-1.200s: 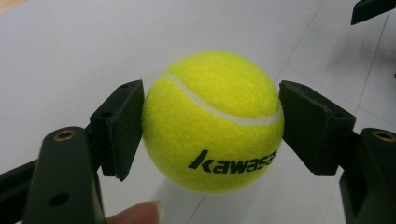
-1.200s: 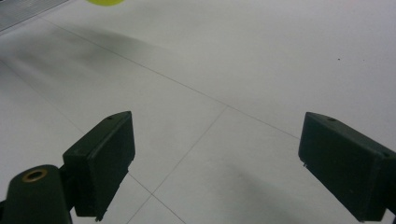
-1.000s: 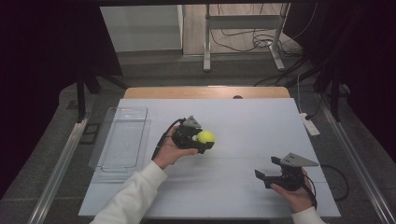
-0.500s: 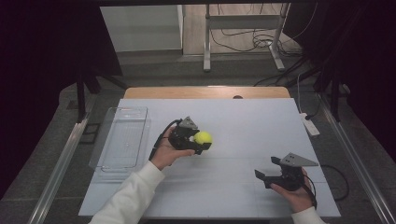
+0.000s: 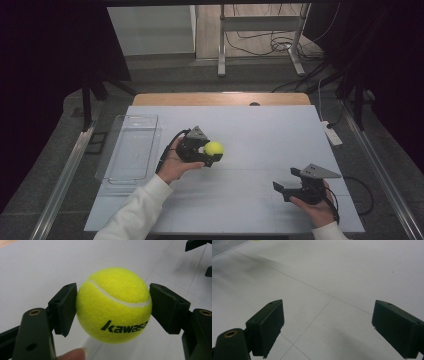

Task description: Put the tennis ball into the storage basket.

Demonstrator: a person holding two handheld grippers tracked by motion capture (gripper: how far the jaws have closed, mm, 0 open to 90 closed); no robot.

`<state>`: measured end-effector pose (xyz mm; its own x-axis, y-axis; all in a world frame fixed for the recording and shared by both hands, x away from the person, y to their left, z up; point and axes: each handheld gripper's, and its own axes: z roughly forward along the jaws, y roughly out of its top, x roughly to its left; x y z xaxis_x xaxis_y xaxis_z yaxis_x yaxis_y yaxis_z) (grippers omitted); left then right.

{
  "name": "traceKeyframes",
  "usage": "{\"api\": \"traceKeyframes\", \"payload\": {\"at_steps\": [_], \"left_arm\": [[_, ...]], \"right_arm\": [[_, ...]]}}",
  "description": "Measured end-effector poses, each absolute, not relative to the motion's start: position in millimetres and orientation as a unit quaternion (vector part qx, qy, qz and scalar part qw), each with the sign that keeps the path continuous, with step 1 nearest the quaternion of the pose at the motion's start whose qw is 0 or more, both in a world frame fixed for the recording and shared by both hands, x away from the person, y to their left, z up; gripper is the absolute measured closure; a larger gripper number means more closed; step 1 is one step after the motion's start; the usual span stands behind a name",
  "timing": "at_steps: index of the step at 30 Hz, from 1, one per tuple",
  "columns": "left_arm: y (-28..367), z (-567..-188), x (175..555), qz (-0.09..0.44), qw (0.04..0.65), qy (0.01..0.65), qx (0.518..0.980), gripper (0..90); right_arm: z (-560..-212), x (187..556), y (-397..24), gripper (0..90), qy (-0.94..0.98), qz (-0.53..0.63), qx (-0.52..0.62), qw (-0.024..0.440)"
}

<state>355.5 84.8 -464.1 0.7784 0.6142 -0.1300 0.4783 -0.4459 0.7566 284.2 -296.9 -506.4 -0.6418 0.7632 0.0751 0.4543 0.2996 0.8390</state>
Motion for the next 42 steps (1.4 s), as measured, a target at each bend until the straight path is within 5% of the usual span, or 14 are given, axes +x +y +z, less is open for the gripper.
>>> {"api": "traceKeyframes", "payload": {"at_steps": [42], "left_arm": [[112,-458,334,0.086,0.43,0.342,0.831,26.1]], "right_arm": [[-506,284,-296,10.8,0.787,0.45,0.385,0.171]]}}
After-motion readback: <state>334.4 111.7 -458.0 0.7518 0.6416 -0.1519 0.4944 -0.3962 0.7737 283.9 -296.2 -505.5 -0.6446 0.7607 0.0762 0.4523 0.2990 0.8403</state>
